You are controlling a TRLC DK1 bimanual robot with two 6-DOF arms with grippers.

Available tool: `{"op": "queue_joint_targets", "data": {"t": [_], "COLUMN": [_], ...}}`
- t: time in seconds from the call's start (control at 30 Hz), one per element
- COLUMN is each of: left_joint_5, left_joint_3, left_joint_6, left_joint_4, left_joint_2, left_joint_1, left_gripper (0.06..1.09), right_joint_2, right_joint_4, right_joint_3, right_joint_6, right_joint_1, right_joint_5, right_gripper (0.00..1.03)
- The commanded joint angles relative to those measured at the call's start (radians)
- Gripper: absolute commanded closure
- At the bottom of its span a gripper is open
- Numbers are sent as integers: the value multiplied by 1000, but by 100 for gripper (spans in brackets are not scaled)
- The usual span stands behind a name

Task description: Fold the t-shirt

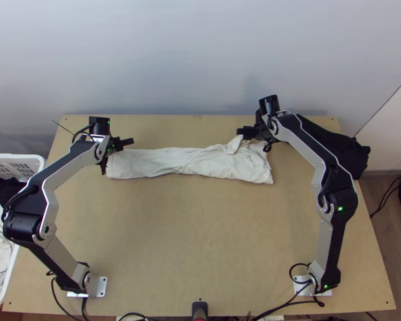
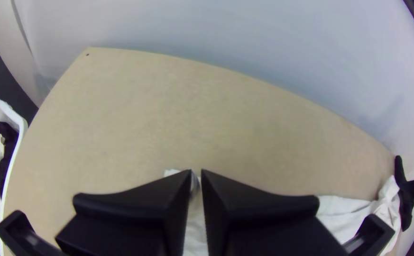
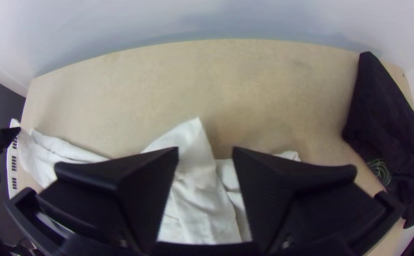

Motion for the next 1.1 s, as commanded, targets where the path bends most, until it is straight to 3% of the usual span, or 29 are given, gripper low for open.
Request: {"op": "queue_joint_targets", "data": {"t": [0.0, 0.1, 0.17, 0.3, 0.6, 1.07], "left_joint_5": [76, 118, 135, 132, 132, 98], "left_joint_3": [26, 96, 159, 133, -74, -126], "left_joint_6": [-107, -129, -127, -114, -60, -51], "left_joint_4": [-51, -184, -315, -361, -190, -104], "left_joint_2": [-8, 13, 36, -13, -102, -39], "left_joint_1": [-14, -16, -14, 4, 39, -8], "left_gripper": [56, 23, 11, 10, 10, 10], "right_joint_2": [-46, -77, -106, -172, -330, -474], "right_joint_4": [-63, -109, -130, -169, -204, -204], "right_joint_3": [29, 66, 86, 92, -89, -239], "right_joint_6": [56, 77, 85, 88, 88, 90], "right_joint_1": [19, 33, 38, 44, 72, 125], "right_joint_5": [23, 23, 22, 22, 22, 20], "right_gripper": [4, 4, 4, 4, 4, 4]}}
